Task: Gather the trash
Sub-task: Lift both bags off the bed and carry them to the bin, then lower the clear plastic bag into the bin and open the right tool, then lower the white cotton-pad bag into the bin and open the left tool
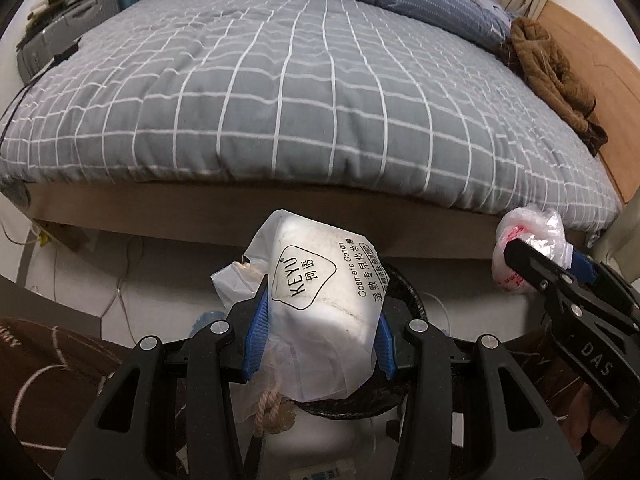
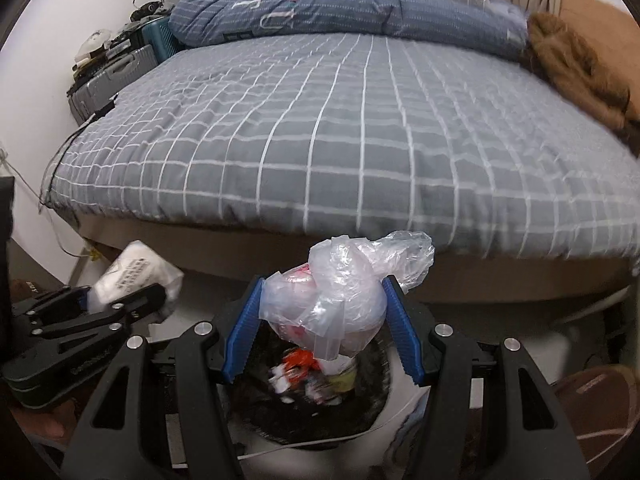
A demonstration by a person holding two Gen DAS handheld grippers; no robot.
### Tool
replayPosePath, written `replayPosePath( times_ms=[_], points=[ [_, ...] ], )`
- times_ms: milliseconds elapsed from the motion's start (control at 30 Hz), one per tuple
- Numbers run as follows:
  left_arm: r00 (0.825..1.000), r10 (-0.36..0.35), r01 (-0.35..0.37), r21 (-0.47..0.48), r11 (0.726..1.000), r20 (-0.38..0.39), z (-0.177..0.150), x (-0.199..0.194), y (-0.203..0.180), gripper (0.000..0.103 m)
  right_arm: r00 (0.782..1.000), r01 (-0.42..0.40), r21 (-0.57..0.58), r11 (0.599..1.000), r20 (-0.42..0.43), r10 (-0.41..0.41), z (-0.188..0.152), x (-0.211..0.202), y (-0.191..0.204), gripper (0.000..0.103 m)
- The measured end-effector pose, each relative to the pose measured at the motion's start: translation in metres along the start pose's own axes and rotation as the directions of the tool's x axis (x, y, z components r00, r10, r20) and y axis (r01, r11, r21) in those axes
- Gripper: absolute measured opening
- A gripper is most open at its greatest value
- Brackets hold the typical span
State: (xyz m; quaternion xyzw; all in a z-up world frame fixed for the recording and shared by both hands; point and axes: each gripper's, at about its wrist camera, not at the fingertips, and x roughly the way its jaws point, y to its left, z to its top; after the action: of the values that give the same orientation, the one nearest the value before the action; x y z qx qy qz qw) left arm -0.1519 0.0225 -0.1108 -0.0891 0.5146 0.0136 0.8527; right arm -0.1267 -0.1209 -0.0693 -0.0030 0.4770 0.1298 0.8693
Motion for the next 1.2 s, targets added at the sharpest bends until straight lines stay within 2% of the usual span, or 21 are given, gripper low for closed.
replayPosePath(
  times_ms=[200,467,700,867,1200],
  points=[
    [0.998,0.028,-0.028,0.009,1.0,-0.056,-0.01,0.035,0.011,0.043,0.996,0.001,0.034,0.999,-0.086,0.002,-0.017,0.036,-0.01,0.057],
    [0.992,0.046,-0.045,0.012,0.999,-0.118,-0.011,0.069,0.023,0.043,0.983,0.024,0.02,0.999,-0.18,-0.02,-0.029,0.084,-0.01,0.058],
    [0.991,0.057,-0.06,-0.023,0.998,-0.124,-0.006,0.076,0.038,0.043,0.98,0.021,-0.023,1.0,-0.198,-0.025,-0.032,0.097,0.004,0.059],
    [0.991,0.056,-0.061,-0.032,0.998,-0.121,-0.007,0.077,0.039,0.043,0.982,0.047,-0.039,0.998,-0.179,-0.054,-0.031,0.091,0.002,0.077],
    [0.992,0.008,-0.005,0.023,1.0,-0.129,-0.008,0.079,0.001,0.043,0.984,0.131,0.015,0.991,-0.122,-0.128,-0.024,0.061,-0.052,0.093]
  ],
)
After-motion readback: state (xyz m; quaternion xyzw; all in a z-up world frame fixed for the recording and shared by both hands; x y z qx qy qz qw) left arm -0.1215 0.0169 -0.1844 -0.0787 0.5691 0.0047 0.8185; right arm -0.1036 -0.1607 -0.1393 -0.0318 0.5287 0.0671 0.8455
